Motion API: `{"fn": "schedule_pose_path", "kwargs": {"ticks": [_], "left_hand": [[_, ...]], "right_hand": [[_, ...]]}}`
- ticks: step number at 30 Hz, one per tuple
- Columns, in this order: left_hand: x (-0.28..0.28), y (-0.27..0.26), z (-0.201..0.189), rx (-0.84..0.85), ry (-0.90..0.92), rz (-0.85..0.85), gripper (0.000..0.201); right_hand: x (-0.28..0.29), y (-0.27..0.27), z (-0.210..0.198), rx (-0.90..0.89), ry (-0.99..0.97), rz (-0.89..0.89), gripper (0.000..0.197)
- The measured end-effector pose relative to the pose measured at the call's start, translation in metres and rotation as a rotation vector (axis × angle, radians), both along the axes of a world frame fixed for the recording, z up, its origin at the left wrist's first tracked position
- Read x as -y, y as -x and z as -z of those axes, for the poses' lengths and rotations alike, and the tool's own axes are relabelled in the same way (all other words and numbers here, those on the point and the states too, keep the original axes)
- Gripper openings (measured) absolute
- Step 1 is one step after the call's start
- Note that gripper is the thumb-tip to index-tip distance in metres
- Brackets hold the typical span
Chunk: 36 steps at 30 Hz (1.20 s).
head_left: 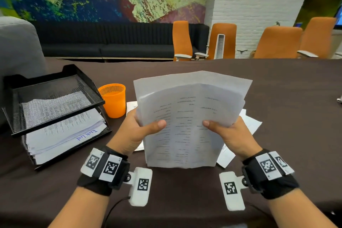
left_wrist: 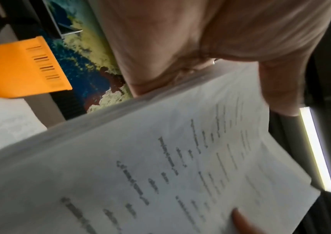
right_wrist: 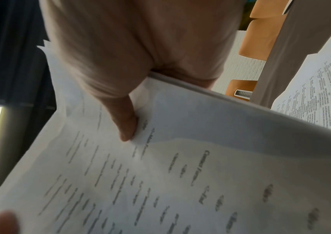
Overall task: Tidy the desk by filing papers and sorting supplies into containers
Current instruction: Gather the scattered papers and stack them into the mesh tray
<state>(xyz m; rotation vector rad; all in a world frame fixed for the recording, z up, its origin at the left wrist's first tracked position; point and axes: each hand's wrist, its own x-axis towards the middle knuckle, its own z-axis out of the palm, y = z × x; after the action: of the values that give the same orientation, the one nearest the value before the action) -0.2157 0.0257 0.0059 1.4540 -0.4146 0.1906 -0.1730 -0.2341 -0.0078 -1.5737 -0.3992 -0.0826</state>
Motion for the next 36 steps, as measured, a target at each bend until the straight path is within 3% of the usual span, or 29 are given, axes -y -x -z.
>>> {"fn": "schedule_pose_path", "kwargs": {"ticks": [3, 5, 9, 11, 13, 15, 18, 21, 25, 28, 31, 36], "left_hand": [[0.007, -0.001, 0.001, 0.039, -0.145, -0.185, 0.022], [0.012, -0.002, 0.0, 0.028, -0.124, -0.274, 0.018], [0.0, -0.012, 0.002, -0.06, 0.217, -0.438, 0.02], [-0.013, -0.019, 0.007, -0.165, 0.415, -0.475, 0.031], [-0.021, -0.024, 0.014, -0.294, 0.551, -0.453, 0.038], [-0.023, -0.026, 0.023, -0.422, 0.591, -0.404, 0.034], [-0.028, -0.027, 0.041, -0.574, 0.57, -0.374, 0.023], [-0.042, -0.023, 0.057, -0.66, 0.575, -0.48, 0.021], [-0.079, -0.008, 0.07, -0.729, 0.61, -0.682, 0.031], [-0.107, 0.009, 0.075, -0.745, 0.659, -0.661, 0.032], [-0.131, 0.032, 0.073, -0.753, 0.685, -0.68, 0.023], [-0.163, 0.062, 0.067, -0.708, 0.675, -0.674, 0.037]], "right_hand": [[-0.003, 0.0, 0.001, -0.008, 0.008, -0.007, 0.03], [-0.001, -0.002, 0.003, -0.065, 0.048, -0.018, 0.025], [0.014, -0.014, 0.017, -0.242, 0.374, -0.017, 0.014], [0.02, -0.018, 0.029, -0.41, 0.204, -0.021, 0.011], [0.019, -0.019, 0.037, -0.536, -0.165, -0.032, 0.008], [0.008, -0.014, 0.044, -0.569, -0.426, -0.084, 0.02], [-0.022, -0.001, 0.053, -0.626, -0.522, -0.171, 0.031], [-0.045, 0.0, 0.064, -0.656, -0.438, -0.123, 0.025], [-0.071, 0.0, 0.068, -0.61, -0.023, -0.136, 0.022], [-0.097, 0.002, 0.07, -0.636, 0.16, -0.229, 0.018], [-0.124, 0.004, 0.072, -0.711, 0.191, -0.304, 0.019], [-0.175, 0.019, 0.061, -0.85, 0.043, -0.4, 0.019]]}}
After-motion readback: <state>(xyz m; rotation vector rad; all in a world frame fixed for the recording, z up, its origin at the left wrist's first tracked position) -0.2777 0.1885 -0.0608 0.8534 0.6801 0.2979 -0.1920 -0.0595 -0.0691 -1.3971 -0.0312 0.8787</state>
